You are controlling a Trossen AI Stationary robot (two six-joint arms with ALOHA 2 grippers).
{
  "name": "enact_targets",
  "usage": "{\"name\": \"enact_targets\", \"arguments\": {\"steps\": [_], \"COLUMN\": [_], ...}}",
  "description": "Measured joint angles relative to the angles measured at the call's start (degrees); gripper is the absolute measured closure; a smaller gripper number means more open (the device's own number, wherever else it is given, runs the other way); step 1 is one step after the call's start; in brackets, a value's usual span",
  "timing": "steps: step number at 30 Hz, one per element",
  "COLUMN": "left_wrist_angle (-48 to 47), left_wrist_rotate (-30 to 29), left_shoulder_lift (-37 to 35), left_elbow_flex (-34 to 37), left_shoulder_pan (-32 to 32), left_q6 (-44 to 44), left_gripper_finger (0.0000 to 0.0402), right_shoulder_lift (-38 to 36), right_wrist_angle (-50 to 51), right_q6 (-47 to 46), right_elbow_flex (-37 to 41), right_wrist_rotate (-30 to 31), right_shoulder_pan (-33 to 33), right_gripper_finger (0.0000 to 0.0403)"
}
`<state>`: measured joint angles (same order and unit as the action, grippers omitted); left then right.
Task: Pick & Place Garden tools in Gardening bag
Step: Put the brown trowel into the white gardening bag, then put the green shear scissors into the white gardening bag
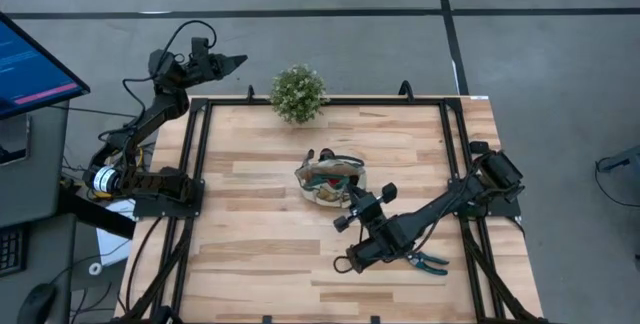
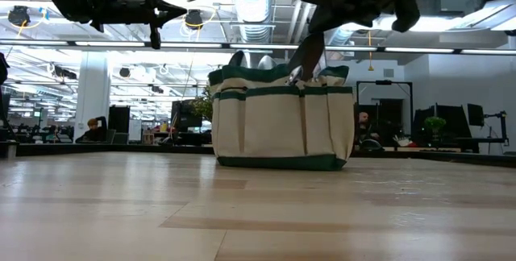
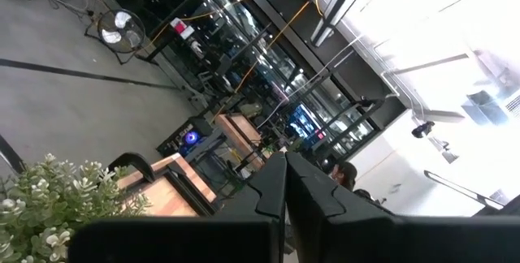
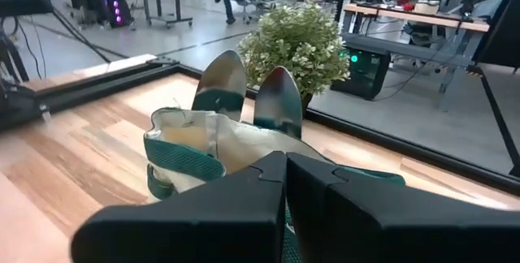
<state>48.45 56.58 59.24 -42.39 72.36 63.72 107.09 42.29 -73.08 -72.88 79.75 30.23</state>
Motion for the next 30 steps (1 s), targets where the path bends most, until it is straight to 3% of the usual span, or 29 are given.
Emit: {"name": "enact_targets", "arguments": {"steps": [10,17,26,30], "left_wrist_angle": [0.02,0.02,0.02,0.02], "left_wrist_rotate": [-0.17,-0.17,-0.17,-0.17], "left_shoulder_lift": [0.00,0.00,0.00,0.00], "left_elbow_flex": [0.00,0.00,0.00,0.00], "left_shoulder_pan": [-0.02,-0.02,0.00,0.00], "left_q6": [0.22,0.24,0.24,0.25], "left_gripper_finger": [0.0394,0.0394,0.0394,0.0394], "right_shoulder_lift": [-0.05,-0.68,-3.99,-7.20], "right_wrist_angle": [-5.19,-4.84,-3.91,-3.16], "right_q6": [13.36,26.79,31.67,32.80], "right_elbow_flex": [-0.94,-5.26,-6.63,-6.60], "right_wrist_rotate": [-5.64,-11.43,-18.53,-17.27], "right_shoulder_pan": [-0.80,-1.45,-3.08,-2.99], "right_gripper_finger": [0.0389,0.0317,0.0220,0.0187]}}
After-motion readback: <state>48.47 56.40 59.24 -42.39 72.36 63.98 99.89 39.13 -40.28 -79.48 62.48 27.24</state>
